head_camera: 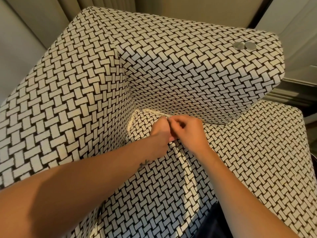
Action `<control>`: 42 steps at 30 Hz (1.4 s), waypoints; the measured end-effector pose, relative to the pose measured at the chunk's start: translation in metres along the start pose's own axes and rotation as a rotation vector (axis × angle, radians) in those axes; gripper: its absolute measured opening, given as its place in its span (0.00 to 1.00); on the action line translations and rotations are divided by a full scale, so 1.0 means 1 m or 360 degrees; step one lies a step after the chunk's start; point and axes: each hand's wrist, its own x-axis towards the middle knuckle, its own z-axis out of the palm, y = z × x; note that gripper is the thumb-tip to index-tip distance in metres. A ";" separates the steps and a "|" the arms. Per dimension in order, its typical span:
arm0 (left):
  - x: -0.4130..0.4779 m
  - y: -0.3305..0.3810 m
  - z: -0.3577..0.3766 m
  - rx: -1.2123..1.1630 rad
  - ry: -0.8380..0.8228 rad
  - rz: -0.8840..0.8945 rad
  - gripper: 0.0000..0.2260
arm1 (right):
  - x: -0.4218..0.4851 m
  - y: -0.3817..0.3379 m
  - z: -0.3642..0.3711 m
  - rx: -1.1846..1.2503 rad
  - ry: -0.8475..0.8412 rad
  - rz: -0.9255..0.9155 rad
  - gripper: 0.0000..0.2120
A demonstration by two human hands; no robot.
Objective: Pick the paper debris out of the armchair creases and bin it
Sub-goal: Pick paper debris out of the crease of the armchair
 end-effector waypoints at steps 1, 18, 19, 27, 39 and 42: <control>-0.002 0.000 0.000 0.0001 -0.0034 0.0018 0.13 | -0.003 -0.001 -0.001 -0.0008 -0.0054 0.0011 0.09; -0.002 0.001 0.005 0.0137 -0.0028 0.0083 0.09 | 0.007 0.023 0.001 -0.0224 0.0084 0.0634 0.21; -0.002 0.001 0.005 0.0115 -0.0032 0.0082 0.09 | 0.010 0.025 0.001 -0.0194 0.0047 0.0698 0.21; -0.006 0.001 0.005 0.0018 -0.0019 0.0127 0.11 | 0.042 0.022 -0.012 -0.0025 -0.0362 0.0990 0.19; -0.013 0.005 0.007 -0.0034 -0.0073 0.0134 0.12 | 0.052 0.027 0.010 -0.0183 -0.0042 0.0953 0.19; -0.013 0.006 0.007 -0.0034 -0.0059 0.0148 0.13 | 0.045 0.024 0.011 -0.0257 0.0039 0.0844 0.22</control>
